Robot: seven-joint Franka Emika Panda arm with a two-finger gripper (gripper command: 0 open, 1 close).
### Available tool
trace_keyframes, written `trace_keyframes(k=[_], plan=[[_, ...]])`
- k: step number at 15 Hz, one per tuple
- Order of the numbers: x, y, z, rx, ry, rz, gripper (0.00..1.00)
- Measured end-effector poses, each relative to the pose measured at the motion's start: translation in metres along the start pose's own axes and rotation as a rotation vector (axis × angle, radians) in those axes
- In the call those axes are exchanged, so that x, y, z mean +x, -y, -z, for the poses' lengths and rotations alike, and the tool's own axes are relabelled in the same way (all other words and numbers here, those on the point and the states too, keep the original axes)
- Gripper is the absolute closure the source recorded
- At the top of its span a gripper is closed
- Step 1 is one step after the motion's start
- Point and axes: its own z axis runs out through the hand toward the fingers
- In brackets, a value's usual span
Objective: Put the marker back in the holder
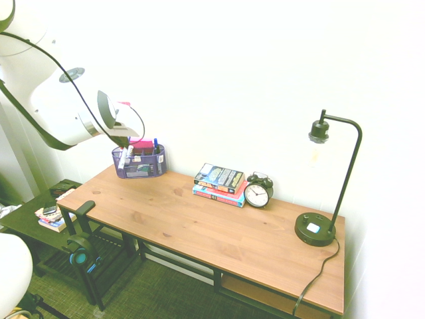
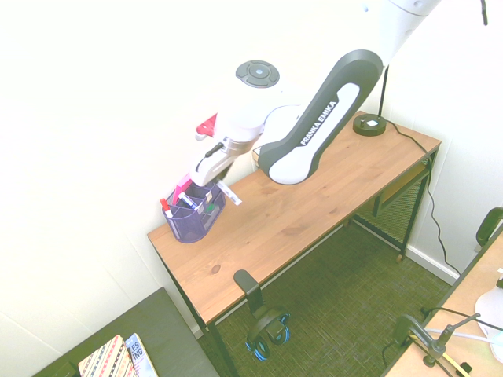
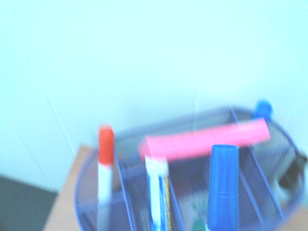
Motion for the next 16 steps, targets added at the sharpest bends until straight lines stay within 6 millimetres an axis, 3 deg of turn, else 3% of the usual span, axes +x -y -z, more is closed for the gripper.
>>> trace_keyframes(k=[2,5,7,10,11,16], plan=[[0.013,0.034,-0.015,0.092,-0.081,0.012,1.0],[-0.017,0.062,-0.055,0.148,-0.131,0.073,1.0],[-0.042,0.062,-0.074,0.153,-0.141,0.086,1.0],[-0.044,0.05,-0.081,0.173,-0.142,0.066,1.0],[-0.041,0.048,-0.081,0.177,-0.143,0.062,0.0],[-0.057,0.045,-0.092,0.156,-0.115,0.068,0.0]])
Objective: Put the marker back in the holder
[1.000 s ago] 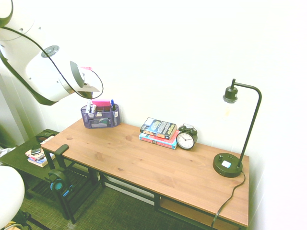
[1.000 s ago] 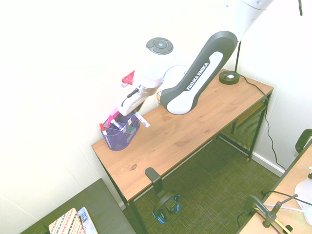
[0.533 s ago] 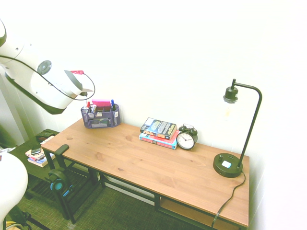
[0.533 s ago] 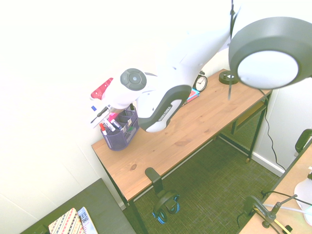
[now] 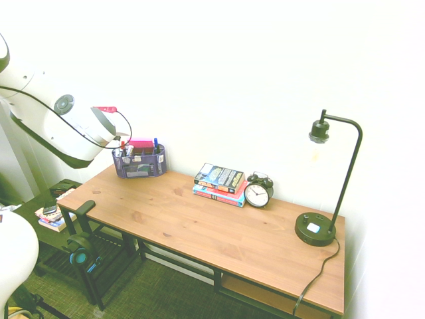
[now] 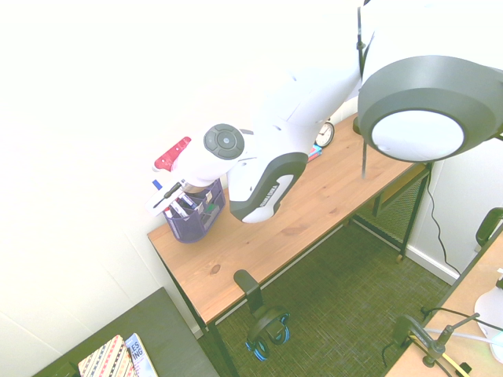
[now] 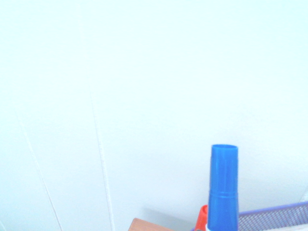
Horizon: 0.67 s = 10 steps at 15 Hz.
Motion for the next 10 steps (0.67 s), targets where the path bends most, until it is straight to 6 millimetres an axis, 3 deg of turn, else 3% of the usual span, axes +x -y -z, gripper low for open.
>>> trace_keyframes(k=[7,10], plan=[[0.006,-0.006,-0.004,-0.008,-0.007,-0.008,0.0],[0.012,0.004,0.004,0.029,-0.021,-0.006,0.0]])
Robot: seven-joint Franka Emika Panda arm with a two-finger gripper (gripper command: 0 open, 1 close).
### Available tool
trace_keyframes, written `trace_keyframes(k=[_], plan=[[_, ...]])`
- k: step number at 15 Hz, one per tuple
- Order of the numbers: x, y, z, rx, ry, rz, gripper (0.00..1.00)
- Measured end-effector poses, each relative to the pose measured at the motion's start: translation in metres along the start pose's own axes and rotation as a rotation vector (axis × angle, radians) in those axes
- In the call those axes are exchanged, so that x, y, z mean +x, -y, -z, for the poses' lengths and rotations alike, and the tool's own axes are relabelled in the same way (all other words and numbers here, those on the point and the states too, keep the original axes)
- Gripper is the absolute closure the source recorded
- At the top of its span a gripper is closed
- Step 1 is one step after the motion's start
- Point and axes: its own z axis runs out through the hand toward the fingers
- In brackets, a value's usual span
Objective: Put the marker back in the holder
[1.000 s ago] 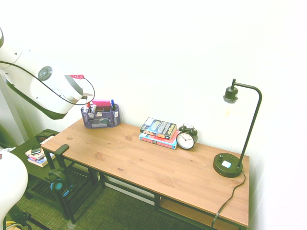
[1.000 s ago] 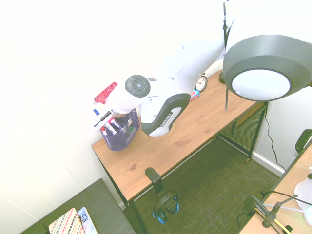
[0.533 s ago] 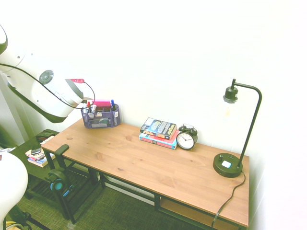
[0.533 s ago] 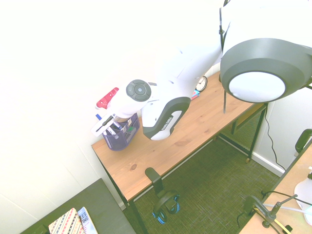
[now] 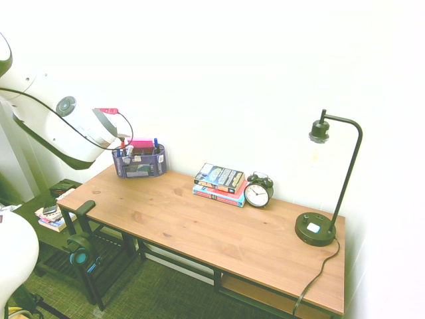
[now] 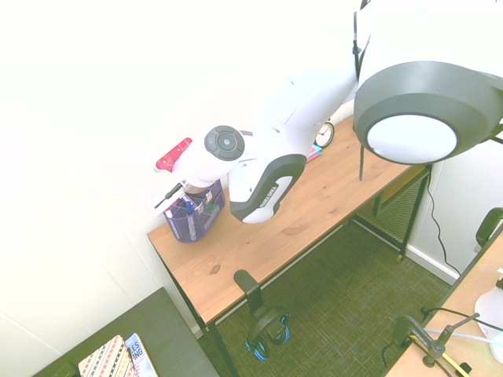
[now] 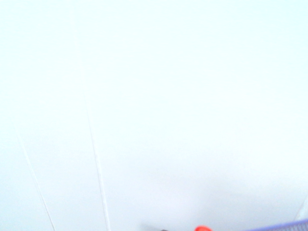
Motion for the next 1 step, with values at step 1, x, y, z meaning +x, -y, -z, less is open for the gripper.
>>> trace_keyframes(k=[1], plan=[[0.0062,0.0061,0.0075,0.024,-0.012,0.001,0.0]])
